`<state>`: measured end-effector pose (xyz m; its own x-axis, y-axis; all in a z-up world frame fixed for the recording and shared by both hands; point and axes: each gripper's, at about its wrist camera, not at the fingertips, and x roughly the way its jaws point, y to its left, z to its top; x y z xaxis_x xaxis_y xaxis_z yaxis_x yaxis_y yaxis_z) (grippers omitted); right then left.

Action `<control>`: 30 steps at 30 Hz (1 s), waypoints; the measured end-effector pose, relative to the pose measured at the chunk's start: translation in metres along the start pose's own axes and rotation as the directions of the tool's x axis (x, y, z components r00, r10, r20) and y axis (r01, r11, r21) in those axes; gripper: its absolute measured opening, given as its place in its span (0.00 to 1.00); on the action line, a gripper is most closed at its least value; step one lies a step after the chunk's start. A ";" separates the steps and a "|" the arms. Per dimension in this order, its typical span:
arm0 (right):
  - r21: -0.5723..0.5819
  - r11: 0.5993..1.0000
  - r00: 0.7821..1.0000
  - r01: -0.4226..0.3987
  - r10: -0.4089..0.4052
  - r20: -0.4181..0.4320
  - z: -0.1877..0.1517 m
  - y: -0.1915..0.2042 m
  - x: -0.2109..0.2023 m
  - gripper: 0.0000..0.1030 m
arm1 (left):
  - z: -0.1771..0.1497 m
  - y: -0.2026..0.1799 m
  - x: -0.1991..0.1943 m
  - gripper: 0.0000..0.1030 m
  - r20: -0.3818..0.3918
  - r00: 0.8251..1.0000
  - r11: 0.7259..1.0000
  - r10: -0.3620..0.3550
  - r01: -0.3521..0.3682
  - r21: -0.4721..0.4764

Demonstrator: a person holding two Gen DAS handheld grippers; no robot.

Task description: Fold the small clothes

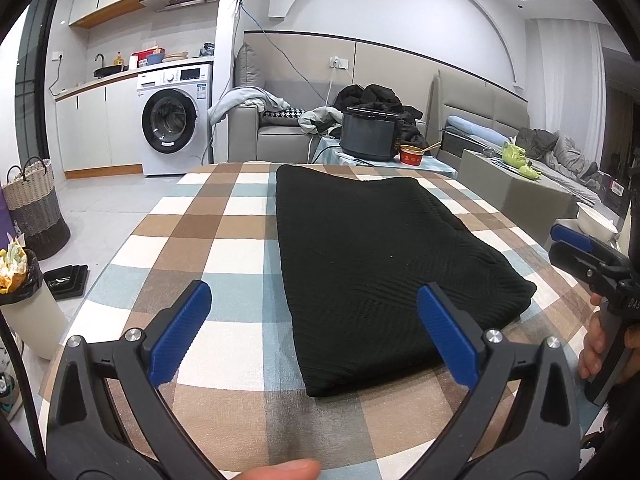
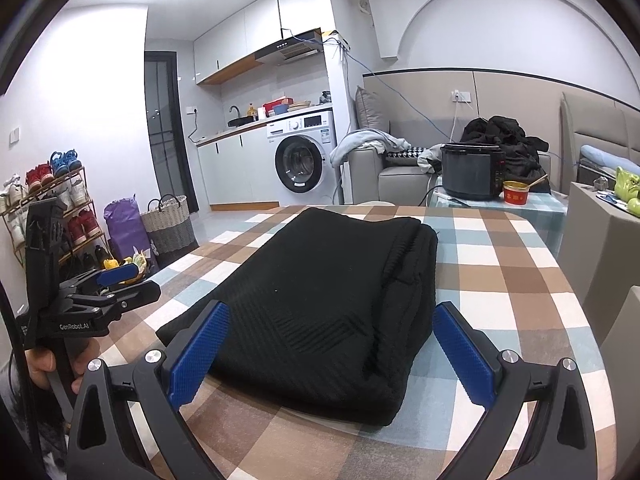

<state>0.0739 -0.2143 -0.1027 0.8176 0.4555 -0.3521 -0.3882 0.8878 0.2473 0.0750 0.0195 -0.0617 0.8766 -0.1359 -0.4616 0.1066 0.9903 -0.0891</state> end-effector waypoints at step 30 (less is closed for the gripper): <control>-0.002 1.000 1.000 -0.001 0.001 -0.002 0.000 -0.001 -0.001 1.00 | -0.001 -0.002 -0.001 0.99 0.004 1.000 1.000 0.001 -0.001 0.000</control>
<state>0.0737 -0.2152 -0.1025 0.8165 0.4565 -0.3536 -0.3900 0.8876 0.2453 0.0738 0.0180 -0.0617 0.8786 -0.1344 -0.4582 0.1056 0.9905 -0.0882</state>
